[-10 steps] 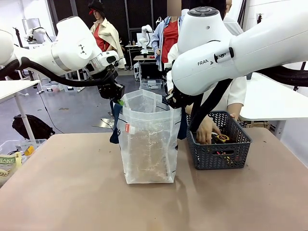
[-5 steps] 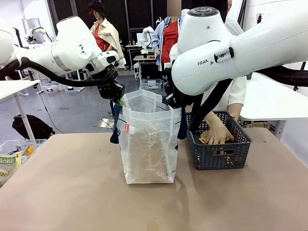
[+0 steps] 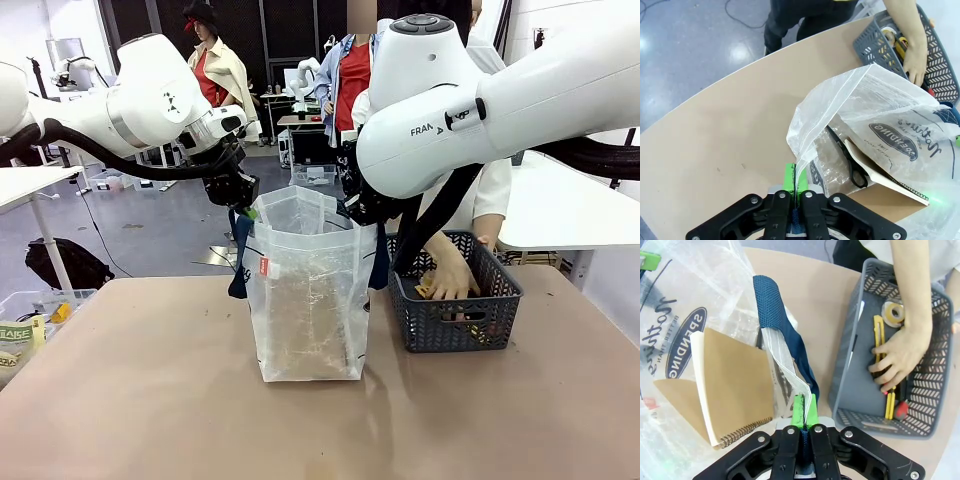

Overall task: Transfer purchased items from the store into the shopping bag.
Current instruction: Move the Reusable shopping bag to the right side of the table.

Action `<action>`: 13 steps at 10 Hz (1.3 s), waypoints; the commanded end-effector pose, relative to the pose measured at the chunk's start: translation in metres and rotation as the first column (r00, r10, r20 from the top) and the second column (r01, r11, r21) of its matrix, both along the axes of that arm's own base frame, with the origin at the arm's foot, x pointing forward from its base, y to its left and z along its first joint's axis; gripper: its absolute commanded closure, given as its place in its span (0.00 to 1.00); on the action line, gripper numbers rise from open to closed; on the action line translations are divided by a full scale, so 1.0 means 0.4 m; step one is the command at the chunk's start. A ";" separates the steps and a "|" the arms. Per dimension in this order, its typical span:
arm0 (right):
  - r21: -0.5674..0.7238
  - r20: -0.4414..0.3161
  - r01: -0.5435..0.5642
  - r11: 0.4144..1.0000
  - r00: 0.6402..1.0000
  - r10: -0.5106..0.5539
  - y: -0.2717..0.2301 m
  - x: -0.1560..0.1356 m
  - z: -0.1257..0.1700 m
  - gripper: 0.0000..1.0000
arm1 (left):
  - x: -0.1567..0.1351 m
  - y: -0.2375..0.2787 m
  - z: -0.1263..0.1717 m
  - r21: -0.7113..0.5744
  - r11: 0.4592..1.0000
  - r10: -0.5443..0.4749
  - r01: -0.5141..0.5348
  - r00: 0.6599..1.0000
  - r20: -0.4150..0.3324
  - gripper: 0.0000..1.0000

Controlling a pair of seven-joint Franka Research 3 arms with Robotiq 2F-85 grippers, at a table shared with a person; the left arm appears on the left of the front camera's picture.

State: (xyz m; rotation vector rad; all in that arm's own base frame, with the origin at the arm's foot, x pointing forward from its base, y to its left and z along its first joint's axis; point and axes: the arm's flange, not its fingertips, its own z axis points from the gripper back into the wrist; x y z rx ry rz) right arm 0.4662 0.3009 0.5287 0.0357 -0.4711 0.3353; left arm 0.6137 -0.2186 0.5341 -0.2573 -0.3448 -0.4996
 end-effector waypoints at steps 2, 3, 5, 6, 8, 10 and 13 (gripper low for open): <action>0.014 -0.007 -0.001 1.000 1.000 0.001 -0.006 -0.005 0.000 1.00 | 0.003 0.008 0.001 -0.004 1.000 0.007 -0.007 1.000 0.002 1.00; 0.014 -0.007 -0.001 1.000 1.000 0.001 -0.006 -0.005 0.000 1.00 | 0.003 0.008 0.001 -0.004 1.000 0.007 -0.007 1.000 0.002 1.00; 0.014 -0.007 -0.001 1.000 1.000 0.001 -0.006 -0.005 0.000 1.00 | 0.003 0.008 0.001 -0.004 1.000 0.007 -0.007 1.000 0.002 1.00; 0.014 -0.007 -0.001 1.000 1.000 0.001 -0.006 -0.005 0.000 1.00 | 0.003 0.008 0.001 -0.004 1.000 0.007 -0.007 1.000 0.002 1.00; 0.014 -0.007 -0.001 1.000 1.000 0.001 -0.006 -0.005 0.000 1.00 | 0.003 0.008 0.001 -0.004 1.000 0.007 -0.007 1.000 0.002 1.00; 0.014 -0.007 -0.001 1.000 1.000 0.001 -0.006 -0.005 0.000 1.00 | 0.003 0.008 0.001 -0.004 1.000 0.007 -0.007 1.000 0.002 1.00; 0.014 -0.007 -0.001 1.000 1.000 0.001 -0.006 -0.005 0.000 1.00 | 0.003 0.008 0.001 -0.004 1.000 0.007 -0.007 1.000 0.002 1.00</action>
